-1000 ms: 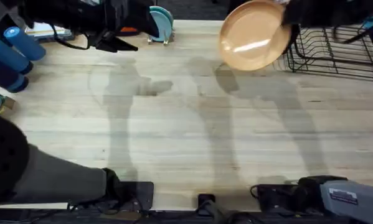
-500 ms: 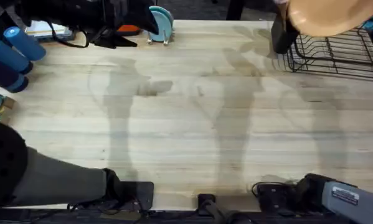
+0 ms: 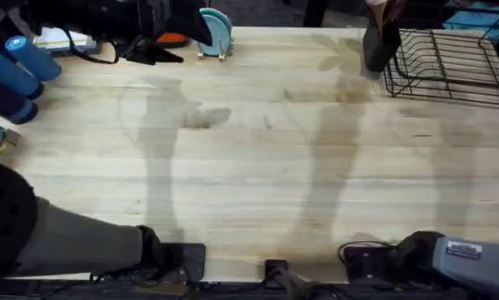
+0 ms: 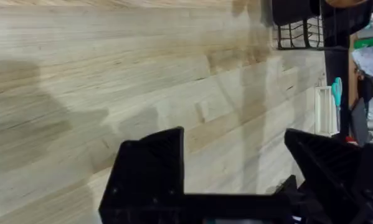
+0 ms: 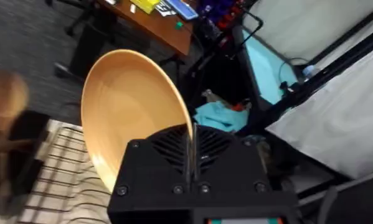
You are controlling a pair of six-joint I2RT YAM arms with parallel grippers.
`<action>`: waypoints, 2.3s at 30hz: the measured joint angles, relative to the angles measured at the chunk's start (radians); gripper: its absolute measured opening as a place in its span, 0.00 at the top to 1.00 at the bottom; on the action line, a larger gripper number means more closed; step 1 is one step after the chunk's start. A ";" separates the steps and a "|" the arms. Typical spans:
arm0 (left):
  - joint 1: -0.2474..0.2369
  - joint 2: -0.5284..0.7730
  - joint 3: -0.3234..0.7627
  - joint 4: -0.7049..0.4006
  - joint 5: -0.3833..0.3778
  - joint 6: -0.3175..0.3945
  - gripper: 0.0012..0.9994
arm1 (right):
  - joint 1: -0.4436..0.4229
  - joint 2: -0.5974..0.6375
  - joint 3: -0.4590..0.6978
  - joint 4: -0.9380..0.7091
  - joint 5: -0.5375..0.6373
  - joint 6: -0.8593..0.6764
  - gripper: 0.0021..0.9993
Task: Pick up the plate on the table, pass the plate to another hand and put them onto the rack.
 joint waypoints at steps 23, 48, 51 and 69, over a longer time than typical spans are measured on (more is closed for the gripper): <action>0.000 0.000 0.000 -0.029 0.000 0.000 0.00 | -0.018 0.327 0.000 0.313 -0.202 -0.742 0.97; 0.000 0.000 0.000 -0.027 -0.008 0.000 0.01 | -0.026 0.462 0.000 0.187 -0.274 -1.186 0.97; 0.000 0.000 0.000 -0.027 -0.010 0.000 0.01 | -0.026 0.472 0.000 0.182 -0.274 -1.190 0.97; 0.000 0.000 0.000 -0.027 -0.010 0.000 0.00 | -0.026 0.520 0.000 0.082 -0.248 -1.201 0.97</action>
